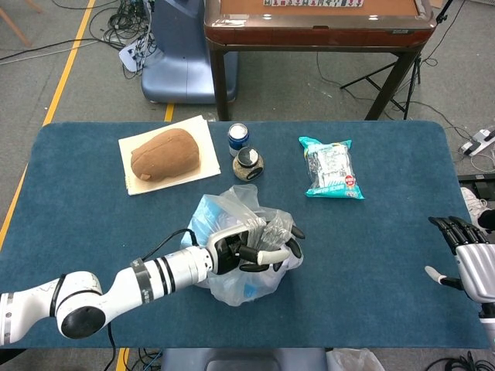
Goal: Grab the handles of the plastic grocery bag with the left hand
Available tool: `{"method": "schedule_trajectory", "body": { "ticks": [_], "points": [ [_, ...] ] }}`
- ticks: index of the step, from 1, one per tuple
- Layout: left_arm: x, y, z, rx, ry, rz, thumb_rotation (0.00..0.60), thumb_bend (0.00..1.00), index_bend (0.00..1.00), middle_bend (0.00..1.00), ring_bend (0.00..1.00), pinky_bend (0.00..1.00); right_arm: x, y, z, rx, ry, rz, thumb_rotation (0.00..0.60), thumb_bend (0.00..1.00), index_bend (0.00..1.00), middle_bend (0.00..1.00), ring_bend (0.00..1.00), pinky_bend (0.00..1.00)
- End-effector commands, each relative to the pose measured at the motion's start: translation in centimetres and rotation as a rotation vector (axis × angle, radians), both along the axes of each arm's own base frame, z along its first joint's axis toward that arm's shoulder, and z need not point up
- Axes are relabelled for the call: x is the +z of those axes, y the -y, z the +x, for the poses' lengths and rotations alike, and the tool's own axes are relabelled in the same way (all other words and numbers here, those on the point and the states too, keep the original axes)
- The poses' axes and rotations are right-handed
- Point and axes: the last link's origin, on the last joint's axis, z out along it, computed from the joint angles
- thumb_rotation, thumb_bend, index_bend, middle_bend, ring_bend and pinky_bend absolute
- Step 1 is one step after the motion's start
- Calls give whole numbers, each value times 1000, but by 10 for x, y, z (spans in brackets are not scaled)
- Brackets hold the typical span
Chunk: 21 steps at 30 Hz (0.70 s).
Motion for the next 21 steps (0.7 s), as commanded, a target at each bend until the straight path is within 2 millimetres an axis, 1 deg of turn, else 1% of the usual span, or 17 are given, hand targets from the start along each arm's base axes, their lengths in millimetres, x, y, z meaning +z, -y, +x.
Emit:
{"method": "schedule_trajectory", "body": {
  "ticks": [1,8,10,13,21],
  "points": [
    [2,0,3,-9,-3,5,600,298,366,499,660,1000,0,0,0,1,0,1,600,65,151,197,118,212],
    [11,-3,6,-13,-17,33,600,309,479,603,763,1000,0,1,0,-1,1,1,600,64,150,197,118,212],
    [14,-3,7,-12,-23,37,600,331,519,639,799,1000,0,1,-1,-1,2,2,600,64,151,197,118,212],
    [19,-4,8,-8,-23,47,600,364,551,668,824,1000,0,1,-1,-1,3,3,600,64,151,197,118,212],
    [43,-6,12,5,9,120,600,440,550,693,848,1000,2,0,0,4,4,-4,600,65,150,197,118,212]
  ]
}}
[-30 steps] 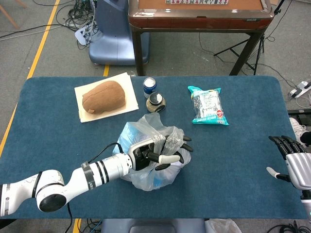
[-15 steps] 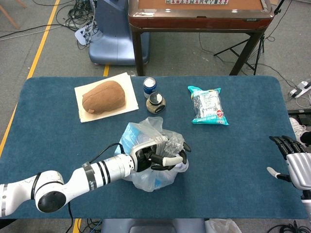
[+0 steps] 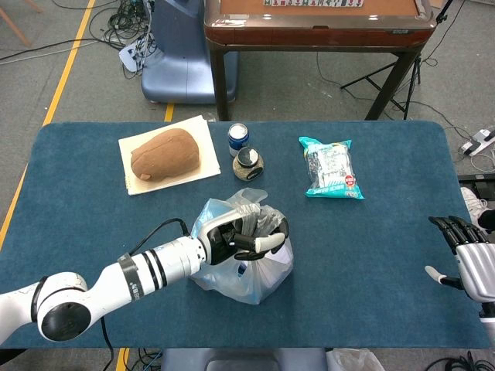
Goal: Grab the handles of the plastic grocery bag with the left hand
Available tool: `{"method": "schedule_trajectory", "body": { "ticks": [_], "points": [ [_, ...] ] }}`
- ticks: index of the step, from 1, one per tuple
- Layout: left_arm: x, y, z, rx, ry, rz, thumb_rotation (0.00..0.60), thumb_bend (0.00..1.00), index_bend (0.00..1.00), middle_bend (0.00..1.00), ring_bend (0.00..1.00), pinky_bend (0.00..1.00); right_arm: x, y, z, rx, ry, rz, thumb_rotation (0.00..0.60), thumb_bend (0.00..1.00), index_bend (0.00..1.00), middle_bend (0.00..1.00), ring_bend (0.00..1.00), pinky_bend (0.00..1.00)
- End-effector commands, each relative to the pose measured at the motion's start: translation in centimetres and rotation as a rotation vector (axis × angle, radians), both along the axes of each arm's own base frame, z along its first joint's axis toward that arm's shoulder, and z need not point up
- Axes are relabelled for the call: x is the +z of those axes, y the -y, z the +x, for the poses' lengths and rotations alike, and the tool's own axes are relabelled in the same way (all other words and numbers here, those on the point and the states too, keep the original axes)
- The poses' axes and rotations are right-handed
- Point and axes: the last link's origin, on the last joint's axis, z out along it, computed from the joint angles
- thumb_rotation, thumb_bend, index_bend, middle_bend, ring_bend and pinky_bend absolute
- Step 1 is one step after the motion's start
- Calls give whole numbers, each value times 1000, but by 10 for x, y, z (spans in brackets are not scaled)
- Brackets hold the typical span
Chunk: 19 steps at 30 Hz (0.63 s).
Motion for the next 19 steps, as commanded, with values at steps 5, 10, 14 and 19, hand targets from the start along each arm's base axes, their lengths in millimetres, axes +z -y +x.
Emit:
{"method": "schedule_trajectory", "body": {
  "ticks": [5,10,14,19],
  "points": [
    [23,-3,2,18,23,71,600,463,547,695,848,1000,1,-1,1,3,0,-2,600,64,151,197,118,212],
    [38,-8,1,44,31,113,600,463,546,695,848,1000,2,-2,2,7,4,-6,600,64,151,197,118,212],
    [50,-11,0,61,47,148,600,464,545,695,848,1000,2,-3,2,7,4,-5,600,65,151,197,118,212],
    [61,-15,-2,72,50,177,600,463,541,695,848,1000,3,-2,3,8,2,-8,600,64,151,197,118,212]
  ]
}}
